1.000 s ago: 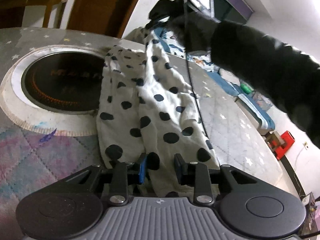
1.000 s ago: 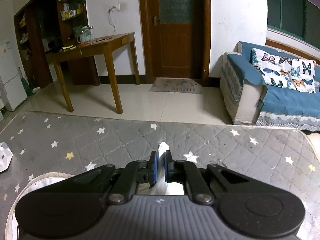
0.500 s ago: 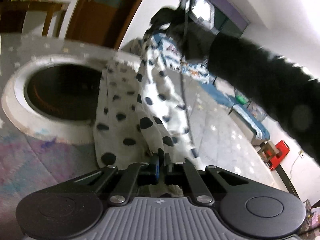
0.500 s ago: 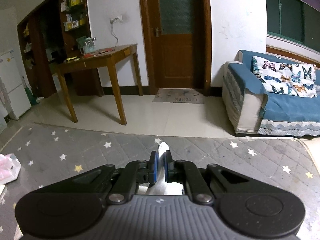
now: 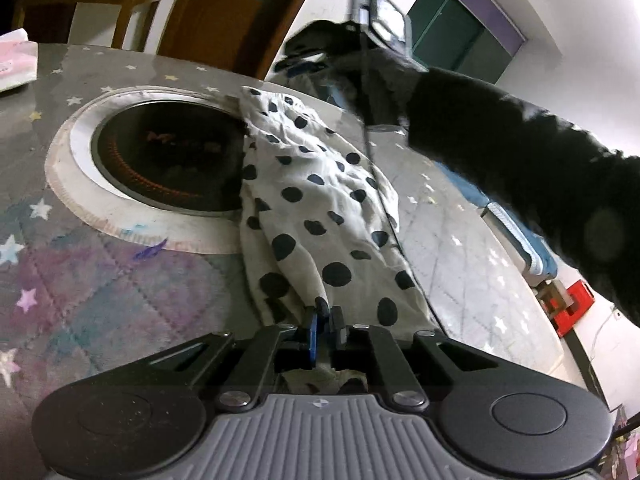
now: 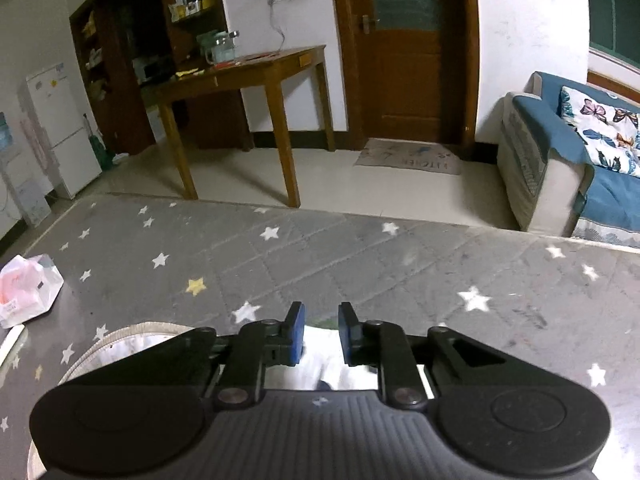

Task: Fold clothes

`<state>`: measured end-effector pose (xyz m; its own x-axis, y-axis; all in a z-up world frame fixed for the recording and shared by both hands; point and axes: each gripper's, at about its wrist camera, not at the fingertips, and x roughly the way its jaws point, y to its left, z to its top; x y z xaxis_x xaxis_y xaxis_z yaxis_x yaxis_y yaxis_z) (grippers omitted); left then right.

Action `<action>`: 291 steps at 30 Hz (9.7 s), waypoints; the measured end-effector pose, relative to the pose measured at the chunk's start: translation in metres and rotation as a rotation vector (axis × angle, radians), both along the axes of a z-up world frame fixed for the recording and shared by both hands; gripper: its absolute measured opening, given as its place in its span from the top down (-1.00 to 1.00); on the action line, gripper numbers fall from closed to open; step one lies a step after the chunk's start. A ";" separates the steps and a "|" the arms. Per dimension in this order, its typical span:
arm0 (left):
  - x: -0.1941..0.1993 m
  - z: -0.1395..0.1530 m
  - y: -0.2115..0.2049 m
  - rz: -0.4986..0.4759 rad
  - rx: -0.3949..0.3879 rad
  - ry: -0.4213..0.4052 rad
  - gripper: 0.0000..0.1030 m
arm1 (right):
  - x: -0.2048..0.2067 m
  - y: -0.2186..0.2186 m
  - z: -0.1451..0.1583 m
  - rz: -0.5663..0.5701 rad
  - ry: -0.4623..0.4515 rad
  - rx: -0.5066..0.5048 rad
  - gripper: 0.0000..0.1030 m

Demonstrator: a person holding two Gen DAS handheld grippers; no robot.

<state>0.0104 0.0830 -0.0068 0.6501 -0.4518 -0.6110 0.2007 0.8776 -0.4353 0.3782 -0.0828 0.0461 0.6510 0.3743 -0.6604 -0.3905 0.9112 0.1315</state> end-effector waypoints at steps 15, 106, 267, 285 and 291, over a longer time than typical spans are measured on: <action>0.001 0.028 0.004 0.026 0.034 -0.096 0.79 | -0.018 -0.084 -0.024 -0.014 0.049 0.009 0.66; 0.025 0.009 -0.042 -0.049 0.275 -0.018 0.65 | -0.182 -0.161 -0.034 0.171 -0.020 0.051 0.69; -0.012 0.049 0.004 0.176 0.190 -0.135 0.43 | -0.401 -0.101 0.004 0.908 -0.123 -0.114 0.52; -0.031 0.058 0.006 0.166 0.163 -0.154 0.43 | -0.393 -0.076 0.006 0.798 -0.129 -0.066 0.69; -0.022 0.052 -0.015 0.089 0.122 -0.146 0.43 | -0.395 -0.085 -0.012 0.823 -0.042 -0.082 0.67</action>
<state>-0.0112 0.0680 0.0455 0.7701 -0.3170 -0.5536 0.1734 0.9391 -0.2966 -0.0173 -0.1675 0.0346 0.2145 0.6937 -0.6876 -0.9399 0.3381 0.0479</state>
